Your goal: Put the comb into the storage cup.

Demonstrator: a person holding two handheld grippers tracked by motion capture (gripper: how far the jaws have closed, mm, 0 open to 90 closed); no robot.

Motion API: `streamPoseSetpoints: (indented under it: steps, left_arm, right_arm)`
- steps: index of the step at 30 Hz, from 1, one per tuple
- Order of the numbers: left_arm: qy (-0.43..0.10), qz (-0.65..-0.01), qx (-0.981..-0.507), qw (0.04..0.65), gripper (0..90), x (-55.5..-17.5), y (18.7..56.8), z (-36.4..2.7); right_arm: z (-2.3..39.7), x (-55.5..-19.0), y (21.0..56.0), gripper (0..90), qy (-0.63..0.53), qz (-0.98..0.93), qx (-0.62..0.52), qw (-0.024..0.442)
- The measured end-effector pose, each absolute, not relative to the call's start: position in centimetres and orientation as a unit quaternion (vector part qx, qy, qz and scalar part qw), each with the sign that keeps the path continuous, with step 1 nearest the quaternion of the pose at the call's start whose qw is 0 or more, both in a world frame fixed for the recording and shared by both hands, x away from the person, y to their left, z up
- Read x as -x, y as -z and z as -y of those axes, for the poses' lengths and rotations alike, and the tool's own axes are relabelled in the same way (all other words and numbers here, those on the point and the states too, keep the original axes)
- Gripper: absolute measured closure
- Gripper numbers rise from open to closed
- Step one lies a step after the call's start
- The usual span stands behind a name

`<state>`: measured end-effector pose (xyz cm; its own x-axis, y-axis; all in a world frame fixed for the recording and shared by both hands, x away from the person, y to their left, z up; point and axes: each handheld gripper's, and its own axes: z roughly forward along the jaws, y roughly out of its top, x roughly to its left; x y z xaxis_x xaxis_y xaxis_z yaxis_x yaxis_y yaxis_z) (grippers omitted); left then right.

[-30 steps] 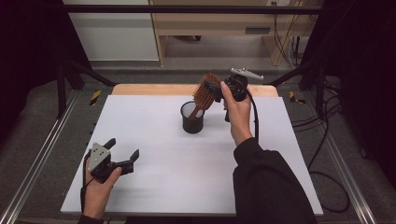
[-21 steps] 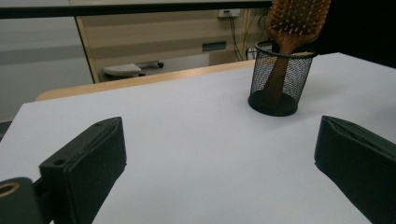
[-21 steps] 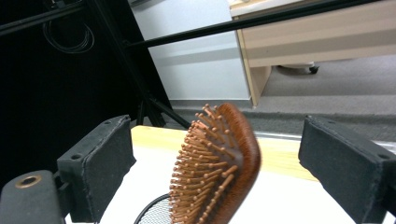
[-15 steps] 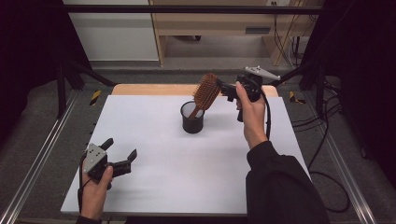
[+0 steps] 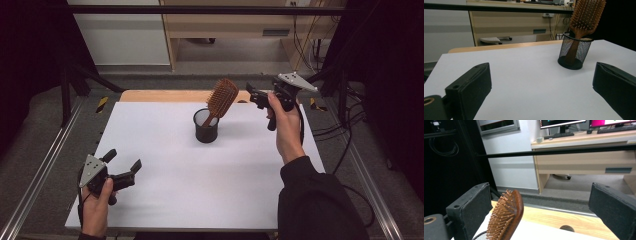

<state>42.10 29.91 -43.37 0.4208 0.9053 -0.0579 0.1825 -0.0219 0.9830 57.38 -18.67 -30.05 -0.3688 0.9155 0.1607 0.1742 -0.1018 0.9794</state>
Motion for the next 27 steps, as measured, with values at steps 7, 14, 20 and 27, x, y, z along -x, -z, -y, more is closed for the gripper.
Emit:
streamPoseSetpoints:
  steps: [7,14,20,27]
  left_arm:
    - [-0.328,-0.432,-0.631,0.554,2.3,-42.0,43.3,-30.3]
    - [-0.332,-0.425,-0.636,0.551,2.3,-41.5,43.3,-30.3]
    - [-0.335,-0.428,-0.629,0.556,2.3,-41.3,43.3,-30.9]
    - [-0.338,-0.424,-0.628,0.558,2.3,-41.3,43.4,-31.0]
  right_arm:
    - [19.4,-56.1,29.6,5.3,-0.584,-0.589,-0.447,0.335]
    - [20.5,-54.9,29.3,5.1,-0.59,-0.588,-0.437,0.339]
    - [21.7,-53.8,29.3,4.9,-0.594,-0.586,-0.431,0.343]
    - [23.5,-52.7,29.8,4.7,-0.588,-0.585,-0.434,0.352]
